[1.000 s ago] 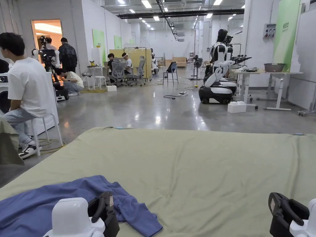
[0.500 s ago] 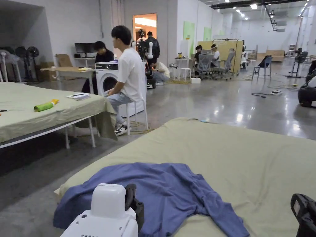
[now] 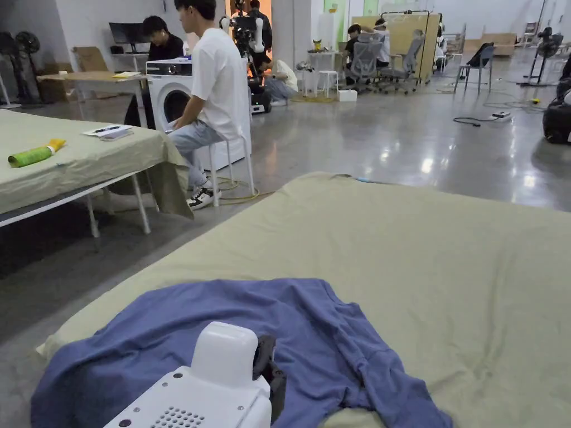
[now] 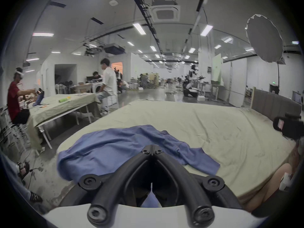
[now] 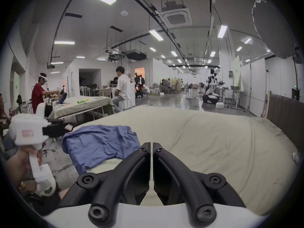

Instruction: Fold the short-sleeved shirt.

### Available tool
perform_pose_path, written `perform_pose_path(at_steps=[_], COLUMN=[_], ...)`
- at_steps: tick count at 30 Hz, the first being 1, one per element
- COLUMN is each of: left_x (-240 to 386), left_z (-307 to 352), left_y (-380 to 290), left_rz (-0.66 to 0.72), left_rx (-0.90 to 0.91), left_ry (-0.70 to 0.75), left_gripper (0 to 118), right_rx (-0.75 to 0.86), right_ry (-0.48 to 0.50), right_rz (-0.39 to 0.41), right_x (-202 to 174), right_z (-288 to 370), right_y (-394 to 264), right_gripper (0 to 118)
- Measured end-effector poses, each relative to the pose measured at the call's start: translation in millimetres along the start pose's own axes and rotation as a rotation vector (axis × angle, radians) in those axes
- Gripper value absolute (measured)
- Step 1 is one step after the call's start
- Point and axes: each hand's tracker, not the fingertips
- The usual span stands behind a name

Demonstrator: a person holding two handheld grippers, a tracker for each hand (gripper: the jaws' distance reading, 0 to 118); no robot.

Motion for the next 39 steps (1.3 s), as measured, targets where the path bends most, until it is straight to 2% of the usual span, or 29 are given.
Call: perform_pose_path(at_steps=[5,6,7,8,9,11,12,15,17,18,20,21,22,23,25,27,28,31,32,33,36,39], left_x=[1,1,2,1,1,5,6,8,16,23,32,34,38,42,47,48,55,66,69,76,125,184], left_z=[-141,-174,-203,-232,-257,-283,-298,-335,-349,-344,-332,-327,-320,-313,-300,-294,-283,-254,-244,-231,-175,-134], left_y=[34,37,38,37,33,20,27,11,5,2,2,5,10,13,24,44,48,93,115,131,172,201], left_rz=[0.057,0.058,0.059,0.071,0.097,0.171,0.179,0.173,0.105,0.056,-0.073,-0.074,-0.092,-0.109,-0.073,-0.116,-0.066,-0.005,-0.03,-0.022,-0.062,-0.095], left_rx=[-0.149,-0.205,-0.268,-0.342,-0.416,-0.549,-0.515,-0.617,-0.678,-0.707,-0.622,-0.578,-0.579,-0.578,-0.552,-0.498,-0.588,-0.501,-0.389,-0.354,-0.253,-0.184], left_ry=[-0.094,-0.087,-0.083,-0.103,-0.106,-0.143,-0.111,-0.035,0.015,0.014,0.083,0.057,0.073,0.098,0.039,0.04,-0.025,-0.044,-0.047,-0.071,-0.143,-0.278], left_gripper=[0,9,42,93,118,118,118,118,118,110,86,48,1,2,2,2,2,2,2,2,2,2], right_rx=[-0.07,-0.081,-0.089,-0.098,-0.105,-0.114,-0.116,-0.135,-0.14,-0.138,-0.129,-0.122,-0.111,-0.098,-0.073,-0.036,-0.018,0.048,0.074,0.101,0.188,0.269], right_ry=[-0.002,-0.005,-0.005,-0.005,-0.004,0.002,0.004,0.003,0.003,0.001,-0.004,-0.006,-0.005,-0.004,-0.006,-0.016,-0.021,-0.037,-0.039,-0.046,-0.057,-0.088], right_rz=[-0.073,-0.076,-0.078,-0.08,-0.081,-0.082,-0.081,-0.081,-0.092,-0.101,-0.117,-0.126,-0.135,-0.143,-0.15,-0.158,-0.165,-0.204,-0.213,-0.218,-0.229,-0.236], right_x=[31,35,39,41,43,47,49,56,60,61,63,65,65,66,67,69,71,76,78,80,84,89], right_z=[-45,-52,-58,-64,-69,-74,-74,-75,-75,-74,-72,-69,-67,-64,-56,-46,-41,-22,-14,-5,26,66], right_y=[-13,-14,-15,-16,-17,-19,-21,-25,-26,-26,-24,-23,-21,-18,-13,-5,-2,14,20,27,50,69], right_gripper=[6,5,6,5,5,5,5,5,6,5,5,6,6,6,5,5,5,5,5,5,5,5])
